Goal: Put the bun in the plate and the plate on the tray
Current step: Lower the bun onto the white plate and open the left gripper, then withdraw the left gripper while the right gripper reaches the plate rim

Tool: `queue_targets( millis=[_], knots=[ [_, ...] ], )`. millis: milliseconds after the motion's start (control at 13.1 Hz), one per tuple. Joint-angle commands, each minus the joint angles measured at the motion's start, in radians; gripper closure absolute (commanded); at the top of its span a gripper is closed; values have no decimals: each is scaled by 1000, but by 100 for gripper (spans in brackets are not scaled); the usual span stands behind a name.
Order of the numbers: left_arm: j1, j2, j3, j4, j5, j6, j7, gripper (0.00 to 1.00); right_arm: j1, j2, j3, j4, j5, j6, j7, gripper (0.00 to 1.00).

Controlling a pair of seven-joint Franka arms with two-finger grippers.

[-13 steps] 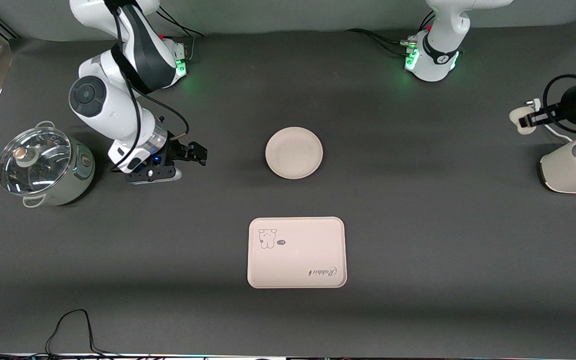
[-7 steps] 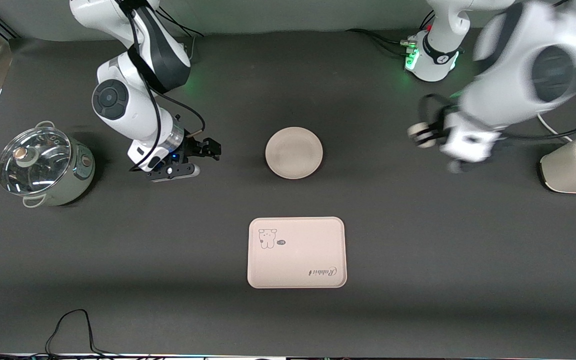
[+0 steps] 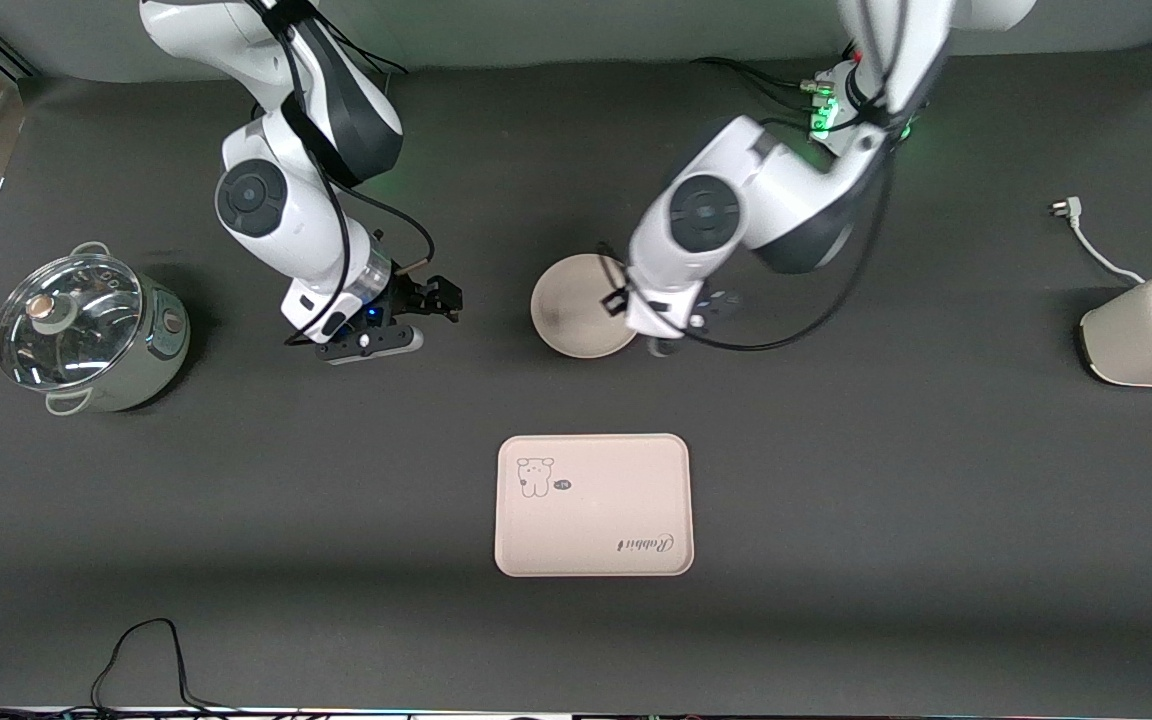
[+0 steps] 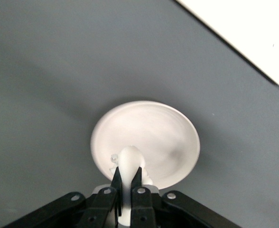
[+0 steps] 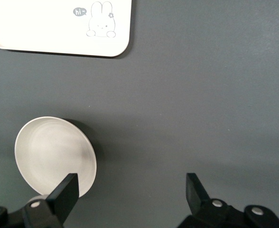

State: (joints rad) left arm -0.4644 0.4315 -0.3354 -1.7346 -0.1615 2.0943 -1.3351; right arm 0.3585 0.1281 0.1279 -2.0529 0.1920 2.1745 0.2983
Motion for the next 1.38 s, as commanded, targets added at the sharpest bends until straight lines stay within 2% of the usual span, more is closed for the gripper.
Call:
queue_targets(
  millis=[0, 229, 306, 459, 612, 688, 841, 1071, 1300],
  knots=[
    [-66, 87, 15, 9, 25, 101, -111, 91, 16, 13, -8, -4, 15, 13, 7, 0],
    [-103, 142, 18, 0, 46, 144, -157, 88, 17, 15, -10, -4, 15, 16, 13, 0],
    [-108, 159, 18, 0, 46, 162, -177, 81, 17, 21, -10, -4, 15, 15, 13, 0],
    [-117, 164, 19, -22, 60, 170, -179, 77, 16, 31, -11, -3, 15, 25, 13, 0],
    [-117, 167, 18, -25, 86, 168, -203, 52, 17, 54, -11, -4, 15, 85, 15, 0],
    [-117, 167, 19, -25, 86, 168, -216, 30, 19, 73, -10, -4, 15, 100, 16, 0],
    [-114, 165, 18, -25, 86, 167, -217, 0, 22, 74, -10, -4, 15, 105, 18, 0],
    [-99, 141, 22, -25, 88, 133, -216, 0, 33, 93, -5, -10, 15, 128, 33, 0],
    [-24, 18, 88, -11, 117, -66, -159, 0, 77, 110, -4, -55, 15, 217, 102, 0]
  ],
)
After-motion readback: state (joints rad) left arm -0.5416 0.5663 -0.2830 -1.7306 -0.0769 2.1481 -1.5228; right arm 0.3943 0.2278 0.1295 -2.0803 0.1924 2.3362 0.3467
